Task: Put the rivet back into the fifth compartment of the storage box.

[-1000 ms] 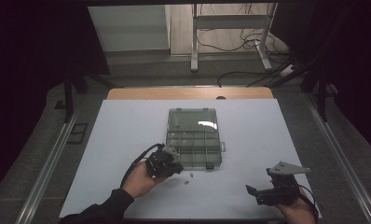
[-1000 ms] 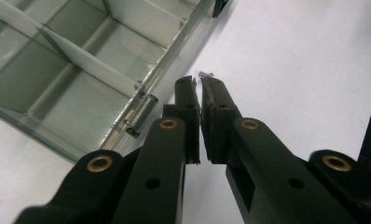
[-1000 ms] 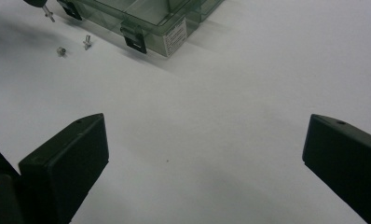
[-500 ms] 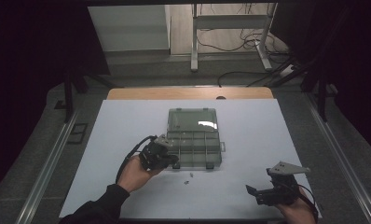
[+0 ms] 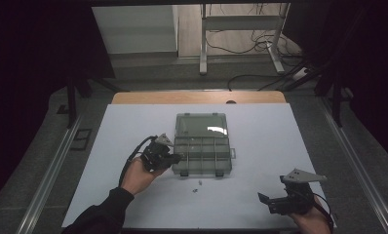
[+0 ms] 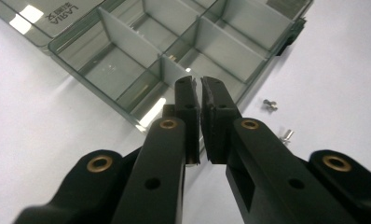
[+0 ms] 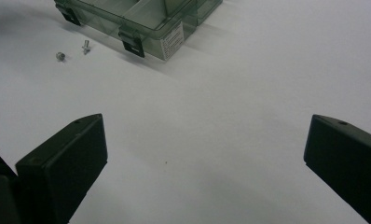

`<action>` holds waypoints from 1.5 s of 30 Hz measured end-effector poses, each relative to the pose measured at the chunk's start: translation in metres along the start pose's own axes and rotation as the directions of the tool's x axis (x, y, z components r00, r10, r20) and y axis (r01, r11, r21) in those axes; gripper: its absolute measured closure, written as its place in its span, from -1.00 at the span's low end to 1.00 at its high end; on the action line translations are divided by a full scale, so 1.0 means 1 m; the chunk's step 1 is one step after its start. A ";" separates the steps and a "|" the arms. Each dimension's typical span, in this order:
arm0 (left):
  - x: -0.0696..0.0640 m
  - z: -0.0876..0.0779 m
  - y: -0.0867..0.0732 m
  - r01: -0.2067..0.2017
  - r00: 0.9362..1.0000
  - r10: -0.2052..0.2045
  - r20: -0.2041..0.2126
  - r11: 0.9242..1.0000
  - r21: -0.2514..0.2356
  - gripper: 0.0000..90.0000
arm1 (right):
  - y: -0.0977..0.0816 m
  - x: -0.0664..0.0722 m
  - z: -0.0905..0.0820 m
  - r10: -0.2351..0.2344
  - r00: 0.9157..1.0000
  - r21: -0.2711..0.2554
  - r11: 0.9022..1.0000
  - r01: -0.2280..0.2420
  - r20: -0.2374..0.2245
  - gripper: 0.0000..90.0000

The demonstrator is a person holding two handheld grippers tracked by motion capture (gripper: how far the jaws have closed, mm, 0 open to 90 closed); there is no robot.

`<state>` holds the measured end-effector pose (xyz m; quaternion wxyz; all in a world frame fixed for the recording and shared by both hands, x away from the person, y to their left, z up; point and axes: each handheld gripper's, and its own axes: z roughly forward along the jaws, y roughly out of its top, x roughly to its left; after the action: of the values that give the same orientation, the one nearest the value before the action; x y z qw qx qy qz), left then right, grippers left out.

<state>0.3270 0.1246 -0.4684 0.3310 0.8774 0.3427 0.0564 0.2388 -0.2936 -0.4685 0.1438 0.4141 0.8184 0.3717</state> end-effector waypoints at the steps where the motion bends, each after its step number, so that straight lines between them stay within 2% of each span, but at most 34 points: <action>1: 0.000 0.000 0.000 0.000 1.000 0.000 0.000 1.000 0.000 0.93 | 0.000 0.000 0.000 0.000 1.000 0.000 1.000 0.000 0.000 -1.00; 13: 0.007 0.012 0.000 0.014 1.000 -0.014 -0.013 1.000 0.011 0.92 | -0.001 0.001 -0.004 0.004 1.000 -0.019 1.000 -0.004 0.006 -1.00; 22: 0.010 0.026 -0.001 0.022 1.000 -0.022 -0.006 0.999 0.035 0.92 | -0.001 0.002 -0.005 -0.006 1.000 -0.024 1.000 0.006 0.014 -1.00; 26: 0.011 0.029 -0.002 0.031 1.000 -0.031 0.001 0.999 0.025 0.90 | -0.002 0.001 -0.006 0.004 1.000 -0.029 1.000 -0.003 0.013 -1.00; 33: 0.010 0.025 -0.002 0.033 0.999 -0.033 0.002 0.999 0.014 0.74 | -0.002 0.001 -0.006 0.008 1.000 -0.026 1.000 -0.007 0.010 -1.00; 40: 0.008 0.017 -0.002 0.052 0.999 -0.052 0.013 0.999 -0.011 0.54 | -0.002 0.000 -0.006 0.010 1.000 -0.026 1.000 -0.010 0.006 -1.00; 45: 0.006 0.014 -0.002 0.042 0.999 -0.042 0.003 0.999 -0.030 0.36 | -0.002 0.000 -0.006 0.009 1.000 -0.025 1.000 -0.009 0.005 -1.00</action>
<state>0.3348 0.1221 -0.4809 0.3455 0.8651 0.3597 0.0538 0.2347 -0.2966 -0.4659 0.1493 0.4168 0.8115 0.3814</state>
